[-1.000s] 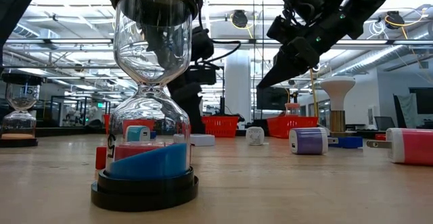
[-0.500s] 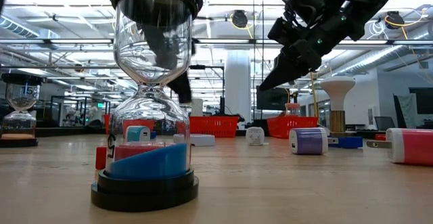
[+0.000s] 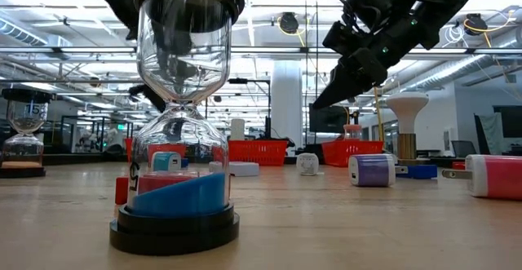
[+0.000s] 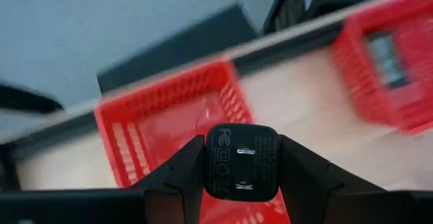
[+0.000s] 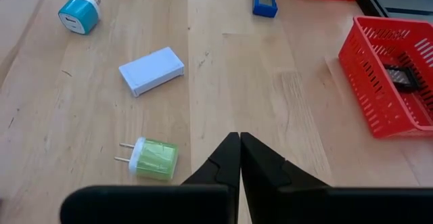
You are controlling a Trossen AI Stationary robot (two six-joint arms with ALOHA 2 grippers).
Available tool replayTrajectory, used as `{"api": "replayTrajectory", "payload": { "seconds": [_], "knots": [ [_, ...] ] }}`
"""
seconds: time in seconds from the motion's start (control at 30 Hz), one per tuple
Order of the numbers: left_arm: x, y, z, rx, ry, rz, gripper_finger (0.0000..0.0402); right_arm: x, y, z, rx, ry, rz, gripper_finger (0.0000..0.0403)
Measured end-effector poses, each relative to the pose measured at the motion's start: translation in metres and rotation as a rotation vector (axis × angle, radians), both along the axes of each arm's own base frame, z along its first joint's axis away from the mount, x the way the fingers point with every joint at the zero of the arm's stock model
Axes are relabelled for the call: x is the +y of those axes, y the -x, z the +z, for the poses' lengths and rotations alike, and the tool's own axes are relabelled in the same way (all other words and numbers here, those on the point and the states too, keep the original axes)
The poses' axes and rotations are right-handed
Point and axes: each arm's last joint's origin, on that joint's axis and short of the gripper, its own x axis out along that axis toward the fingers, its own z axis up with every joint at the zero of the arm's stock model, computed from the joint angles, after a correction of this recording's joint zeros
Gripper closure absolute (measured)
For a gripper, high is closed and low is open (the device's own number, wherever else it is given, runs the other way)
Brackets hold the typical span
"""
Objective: Pick & Place Office items
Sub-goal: Put the black charger adapter into the left red bin
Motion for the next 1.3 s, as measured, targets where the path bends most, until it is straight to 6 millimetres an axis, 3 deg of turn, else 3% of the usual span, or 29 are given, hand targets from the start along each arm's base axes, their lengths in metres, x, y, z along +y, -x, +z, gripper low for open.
{"api": "replayTrajectory", "payload": {
  "seconds": [0.13, 0.33, 1.03, 1.3],
  "knots": [
    [0.020, -0.001, -0.022, -0.001, 0.022, 0.062, 0.0253, 0.000, 0.000, 0.000, 0.000, 0.000, 0.000, 0.0397],
    [0.029, -0.005, -0.047, 0.023, 0.069, 0.119, 0.0253, 0.000, 0.000, 0.000, 0.000, 0.000, 0.000, 0.0397],
    [0.041, -0.019, -0.080, 0.021, 0.053, 0.232, 0.0253, 0.001, 0.000, 0.000, -0.003, -0.014, 0.022, 0.0397],
    [0.038, -0.024, -0.079, 0.012, 0.052, 0.217, 0.0195, 0.001, 0.000, 0.000, -0.006, -0.014, 0.021, 0.0397]
  ]
}}
